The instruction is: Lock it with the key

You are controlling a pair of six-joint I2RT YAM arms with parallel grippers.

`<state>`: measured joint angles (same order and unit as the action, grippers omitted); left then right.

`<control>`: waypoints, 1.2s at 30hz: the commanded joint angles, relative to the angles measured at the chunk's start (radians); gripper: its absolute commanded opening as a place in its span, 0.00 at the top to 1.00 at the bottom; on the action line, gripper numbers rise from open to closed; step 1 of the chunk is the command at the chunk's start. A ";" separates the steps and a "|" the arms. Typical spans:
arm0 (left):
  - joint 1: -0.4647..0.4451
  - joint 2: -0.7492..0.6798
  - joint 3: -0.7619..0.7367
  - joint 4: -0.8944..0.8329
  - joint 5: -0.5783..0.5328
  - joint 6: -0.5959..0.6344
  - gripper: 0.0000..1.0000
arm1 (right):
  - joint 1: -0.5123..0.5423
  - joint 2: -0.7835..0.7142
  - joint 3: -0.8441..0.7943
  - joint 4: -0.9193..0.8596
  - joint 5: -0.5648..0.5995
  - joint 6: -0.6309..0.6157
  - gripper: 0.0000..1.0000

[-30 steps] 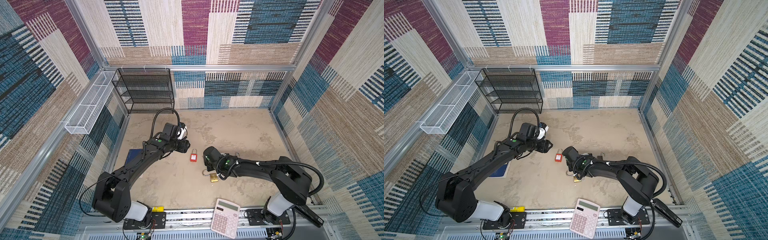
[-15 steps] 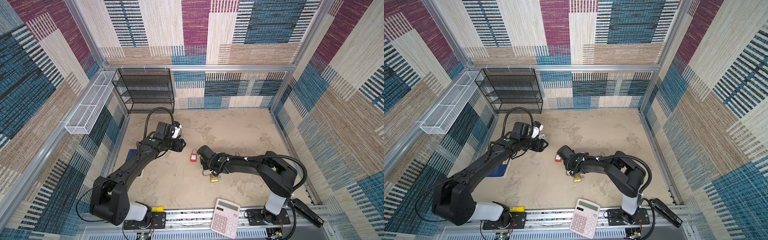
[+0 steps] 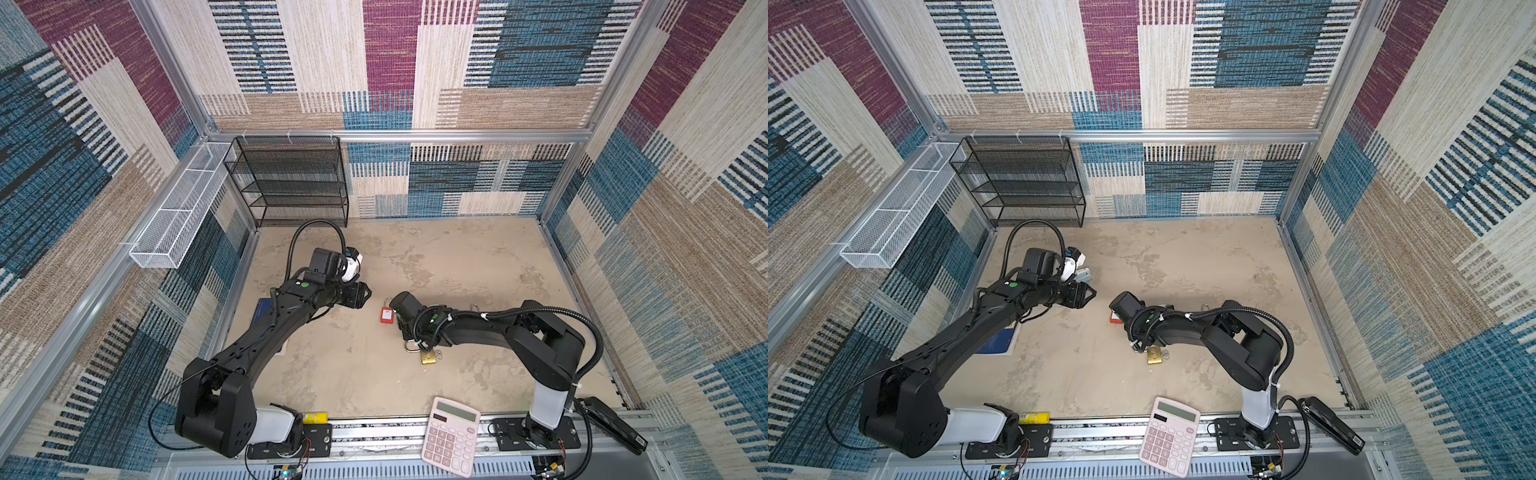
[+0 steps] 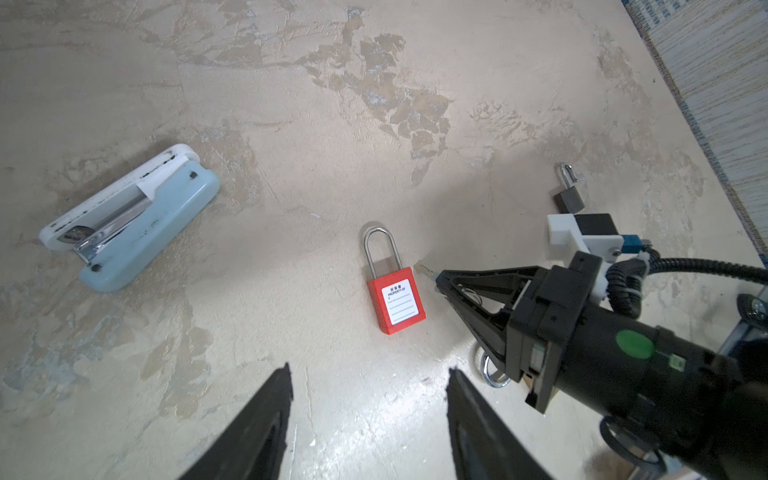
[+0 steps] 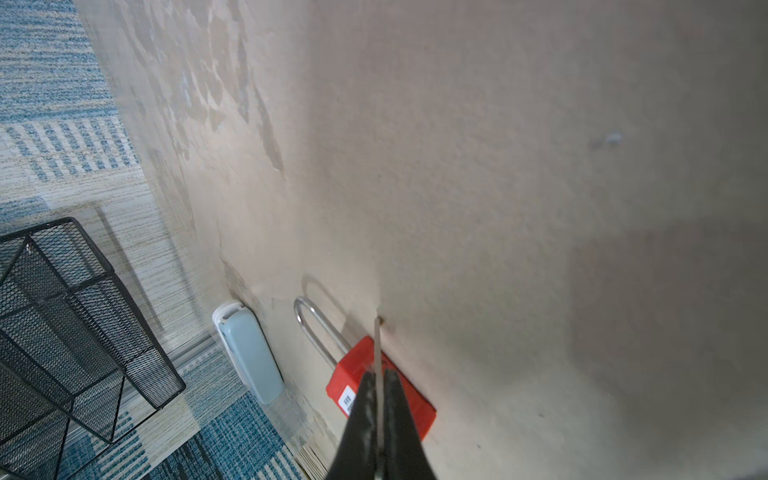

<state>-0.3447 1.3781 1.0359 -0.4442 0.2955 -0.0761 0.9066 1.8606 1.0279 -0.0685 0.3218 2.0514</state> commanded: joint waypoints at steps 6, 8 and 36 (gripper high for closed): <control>0.003 -0.004 0.005 -0.002 0.021 0.010 0.38 | -0.004 0.020 -0.003 -0.004 -0.028 0.186 0.83; 0.003 -0.002 0.007 -0.001 0.022 0.007 0.38 | -0.003 0.020 -0.004 0.000 -0.029 0.184 0.81; 0.005 0.009 0.033 -0.053 0.028 0.017 0.38 | -0.006 0.004 0.053 -0.130 -0.064 0.130 0.01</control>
<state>-0.3408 1.3914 1.0584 -0.4801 0.3202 -0.0757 0.9009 1.8637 1.0863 -0.0971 0.2859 2.0514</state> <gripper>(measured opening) 0.618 0.991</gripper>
